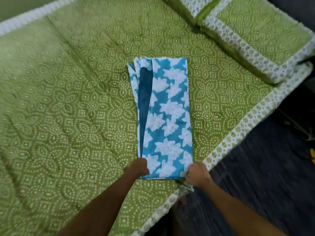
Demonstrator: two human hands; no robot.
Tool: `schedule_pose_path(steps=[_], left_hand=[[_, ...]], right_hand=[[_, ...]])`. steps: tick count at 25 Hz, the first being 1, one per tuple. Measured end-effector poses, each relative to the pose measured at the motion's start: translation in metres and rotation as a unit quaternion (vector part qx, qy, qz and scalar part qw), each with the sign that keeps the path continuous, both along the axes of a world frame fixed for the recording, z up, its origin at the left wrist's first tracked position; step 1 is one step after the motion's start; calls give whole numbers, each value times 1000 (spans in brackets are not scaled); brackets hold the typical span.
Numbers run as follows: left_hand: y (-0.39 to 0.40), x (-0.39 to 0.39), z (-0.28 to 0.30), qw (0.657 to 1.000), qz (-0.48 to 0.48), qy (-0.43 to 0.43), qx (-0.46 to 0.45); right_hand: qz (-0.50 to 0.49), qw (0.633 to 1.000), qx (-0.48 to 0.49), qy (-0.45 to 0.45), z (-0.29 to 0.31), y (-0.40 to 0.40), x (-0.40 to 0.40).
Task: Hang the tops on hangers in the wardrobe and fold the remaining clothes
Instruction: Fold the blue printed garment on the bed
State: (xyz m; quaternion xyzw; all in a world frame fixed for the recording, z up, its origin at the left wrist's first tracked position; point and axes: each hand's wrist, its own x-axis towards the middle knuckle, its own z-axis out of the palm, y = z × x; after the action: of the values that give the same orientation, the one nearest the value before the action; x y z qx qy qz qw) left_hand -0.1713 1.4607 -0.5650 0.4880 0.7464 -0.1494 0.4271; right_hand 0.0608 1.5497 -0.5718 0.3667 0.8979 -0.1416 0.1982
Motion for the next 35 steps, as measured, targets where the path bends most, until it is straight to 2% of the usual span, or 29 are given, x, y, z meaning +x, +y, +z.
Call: schedule_pose_path(steps=[2,4,7,9,12,17,19,22,26,31,35], left_hand=[[30,2,-13,990,68,31,118],[61,1,-40,965,95,34,242],[81,4,-90,954,19,74,290],[75,10,-123,940,2,117,322],[69,13,-152,928,13,142,343],[67,15,-165,929,8,162,333],[68,13,-171,926,10,168,339],[69,9,-175,923,-1,177,341],[71,12,-176,922,-2,168,349],[72,10,-174,917,5,139,374],[71,12,-164,913,15,102,396]], right_hand=[[-72,994,-12,81,-3,4,-24],[-81,987,-41,133,-29,14,-43],[-74,988,-58,126,-85,24,-54],[-63,988,-5,139,-116,39,-59],[-16,982,66,176,-143,87,-80],[56,960,114,251,-162,185,-143],[13,954,145,262,-166,221,-168],[-111,951,157,244,-162,252,-188],[-224,934,158,229,-160,244,-198],[-246,928,161,230,-156,198,-175],[-264,933,162,184,-158,141,-156]])
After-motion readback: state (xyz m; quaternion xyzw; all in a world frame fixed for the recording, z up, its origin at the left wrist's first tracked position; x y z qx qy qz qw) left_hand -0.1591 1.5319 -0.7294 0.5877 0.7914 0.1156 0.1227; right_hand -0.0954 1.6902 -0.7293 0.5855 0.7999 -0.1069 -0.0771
